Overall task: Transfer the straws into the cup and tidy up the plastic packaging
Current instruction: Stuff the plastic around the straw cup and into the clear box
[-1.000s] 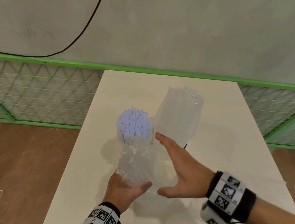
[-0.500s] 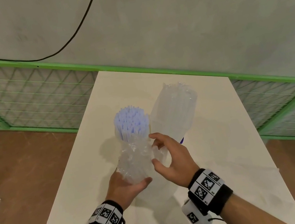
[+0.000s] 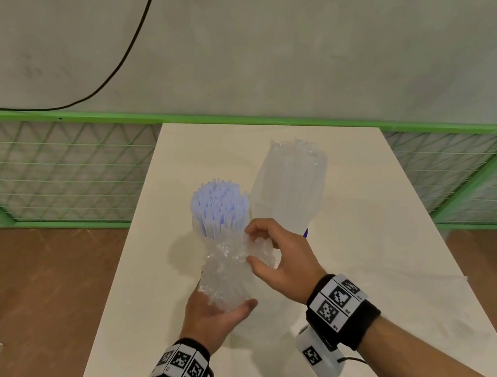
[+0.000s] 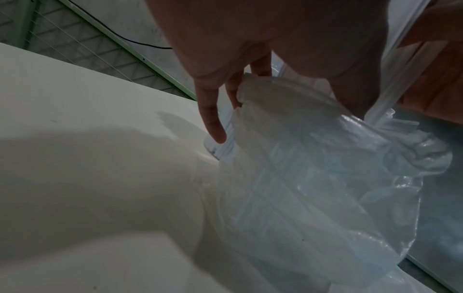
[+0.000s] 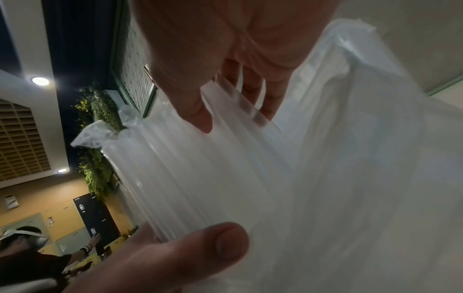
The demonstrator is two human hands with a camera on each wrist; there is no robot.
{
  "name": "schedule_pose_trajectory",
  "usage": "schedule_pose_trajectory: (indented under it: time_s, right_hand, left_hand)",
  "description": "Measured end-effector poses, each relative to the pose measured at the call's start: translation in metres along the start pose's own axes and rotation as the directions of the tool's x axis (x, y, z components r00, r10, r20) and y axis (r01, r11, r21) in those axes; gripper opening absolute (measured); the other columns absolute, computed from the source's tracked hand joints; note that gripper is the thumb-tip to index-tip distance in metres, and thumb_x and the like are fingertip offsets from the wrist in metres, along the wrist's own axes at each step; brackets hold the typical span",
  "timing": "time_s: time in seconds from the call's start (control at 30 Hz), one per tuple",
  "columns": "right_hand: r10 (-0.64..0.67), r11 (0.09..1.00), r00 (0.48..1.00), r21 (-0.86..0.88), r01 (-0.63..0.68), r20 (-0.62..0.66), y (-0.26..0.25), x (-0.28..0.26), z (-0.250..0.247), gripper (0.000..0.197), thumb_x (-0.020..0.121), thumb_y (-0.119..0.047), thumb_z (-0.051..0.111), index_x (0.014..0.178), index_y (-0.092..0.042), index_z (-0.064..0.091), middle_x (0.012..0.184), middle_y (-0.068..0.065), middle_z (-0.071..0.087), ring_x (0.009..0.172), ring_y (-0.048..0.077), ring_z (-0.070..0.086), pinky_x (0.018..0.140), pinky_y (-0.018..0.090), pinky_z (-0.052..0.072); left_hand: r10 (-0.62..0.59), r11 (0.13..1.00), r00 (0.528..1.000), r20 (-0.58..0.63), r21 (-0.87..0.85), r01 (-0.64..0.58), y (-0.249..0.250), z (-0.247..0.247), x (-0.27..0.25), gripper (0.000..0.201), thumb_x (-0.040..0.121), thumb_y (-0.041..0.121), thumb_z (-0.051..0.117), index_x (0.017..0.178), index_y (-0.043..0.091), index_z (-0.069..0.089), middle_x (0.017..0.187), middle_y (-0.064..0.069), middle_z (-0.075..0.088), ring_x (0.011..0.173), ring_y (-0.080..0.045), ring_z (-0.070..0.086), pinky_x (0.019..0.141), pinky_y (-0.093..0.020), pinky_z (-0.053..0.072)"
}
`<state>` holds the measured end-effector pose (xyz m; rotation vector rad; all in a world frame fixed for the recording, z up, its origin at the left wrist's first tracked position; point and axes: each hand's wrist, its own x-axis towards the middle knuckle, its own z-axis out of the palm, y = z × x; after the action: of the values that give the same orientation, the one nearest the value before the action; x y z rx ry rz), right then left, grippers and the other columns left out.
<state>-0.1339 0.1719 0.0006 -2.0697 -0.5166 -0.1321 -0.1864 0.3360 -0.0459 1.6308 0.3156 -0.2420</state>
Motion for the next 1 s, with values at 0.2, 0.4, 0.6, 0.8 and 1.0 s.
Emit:
schedule_pose_trajectory:
  time_s: [0.2,0.4,0.6,0.8,1.0]
  right_hand:
    - [-0.077,0.996,0.996,-0.054,0.075,-0.039,0.002,0.002,0.003,0.03,0.08,-0.003,0.069,0.107,-0.016,0.064,0.095,-0.005,0.059,0.089,0.002,0.055,0.085,0.013,0.04]
    - [0.01,1.0,1.0,0.001,-0.01,0.003,0.003,0.002,0.002,0.019,0.085,-0.008,0.067,0.101,-0.016,0.059,0.095,-0.011,0.065,0.095,0.005,0.061,0.086,0.018,0.046]
    - [-0.065,0.993,0.997,-0.102,0.061,-0.04,0.01,0.003,0.0,0.029,0.083,0.0,0.063,0.108,-0.016,0.064,0.097,-0.007,0.056,0.092,0.0,0.055,0.085,0.011,0.039]
    - [-0.036,0.992,0.999,-0.119,0.031,-0.041,0.018,0.002,-0.008,0.012,0.09,-0.009,0.067,0.099,-0.014,0.062,0.097,-0.007,0.063,0.093,-0.005,0.055,0.083,0.004,0.035]
    - [0.052,0.997,0.976,0.073,-0.037,-0.211,0.008,0.016,-0.034,0.018,0.084,-0.012,0.076,0.1,-0.016,0.067,0.092,-0.007,0.072,0.089,0.011,0.07,0.087,0.033,0.055]
  left_hand:
    - [0.012,0.999,1.0,0.011,0.038,-0.013,0.002,-0.001,0.0,0.05,0.066,0.013,0.089,0.106,0.026,0.061,0.088,0.01,0.073,0.077,0.014,0.065,0.06,0.002,0.042]
    - [0.026,0.998,1.0,-0.002,0.064,-0.026,0.0,-0.002,0.002,0.055,0.064,0.015,0.09,0.11,0.026,0.061,0.093,0.009,0.073,0.081,0.011,0.066,0.063,0.001,0.044]
    - [0.038,0.996,0.999,-0.004,0.076,-0.037,0.0,-0.001,0.002,0.053,0.065,0.013,0.089,0.105,0.03,0.059,0.083,0.029,0.071,0.079,0.017,0.063,0.062,0.005,0.04]
    - [0.041,0.996,0.999,-0.015,0.077,-0.04,-0.001,-0.002,0.005,0.062,0.063,0.014,0.091,0.116,0.021,0.061,0.094,0.012,0.073,0.082,0.013,0.065,0.064,0.003,0.043]
    - [0.027,0.998,1.0,-0.013,0.052,-0.026,0.001,-0.002,0.005,0.056,0.065,0.005,0.089,0.113,0.018,0.062,0.083,0.025,0.073,0.077,0.01,0.067,0.064,0.0,0.045]
